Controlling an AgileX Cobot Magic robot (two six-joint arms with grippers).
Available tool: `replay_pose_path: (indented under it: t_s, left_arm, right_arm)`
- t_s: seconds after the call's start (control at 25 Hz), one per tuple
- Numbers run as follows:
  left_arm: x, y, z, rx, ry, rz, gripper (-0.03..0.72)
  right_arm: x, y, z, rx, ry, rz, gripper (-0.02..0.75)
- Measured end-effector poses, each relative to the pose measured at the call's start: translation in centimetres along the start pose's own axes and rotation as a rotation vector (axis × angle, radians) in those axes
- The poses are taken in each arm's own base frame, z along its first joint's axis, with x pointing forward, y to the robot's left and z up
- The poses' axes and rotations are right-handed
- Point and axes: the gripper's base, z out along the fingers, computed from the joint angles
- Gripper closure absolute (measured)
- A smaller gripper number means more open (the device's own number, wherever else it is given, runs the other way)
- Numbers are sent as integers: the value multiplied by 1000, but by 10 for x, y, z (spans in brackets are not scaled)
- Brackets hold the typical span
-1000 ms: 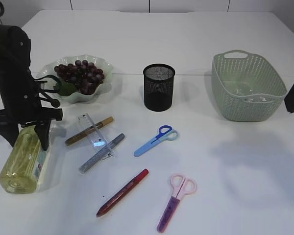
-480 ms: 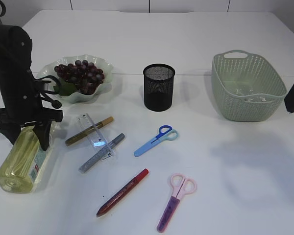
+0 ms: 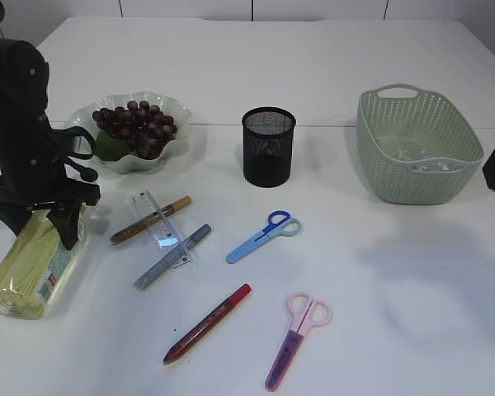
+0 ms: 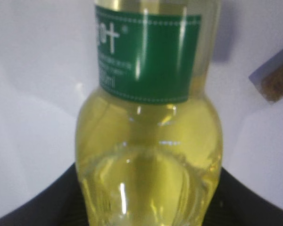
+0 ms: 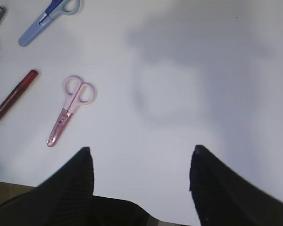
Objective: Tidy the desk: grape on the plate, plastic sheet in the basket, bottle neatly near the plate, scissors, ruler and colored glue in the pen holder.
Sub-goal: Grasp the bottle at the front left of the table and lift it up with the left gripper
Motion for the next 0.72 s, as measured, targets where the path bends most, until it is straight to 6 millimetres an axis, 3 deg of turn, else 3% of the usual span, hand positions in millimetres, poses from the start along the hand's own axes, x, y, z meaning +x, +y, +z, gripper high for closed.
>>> replay_pose_path:
  t_s: [0.2,0.44,0.72]
  left_arm:
    - [15,4,-14,8,-101,7,277]
    - [52,10,-21,29,-209,10,277]
    - [86,16,-61,81,-499,5,277]
  right_arm:
    - [0,0,0,3,0,-1,235]
    - [0,-1,0,16,-2,-5,235]
    - [0,-1,0,16,-2,-7,235]
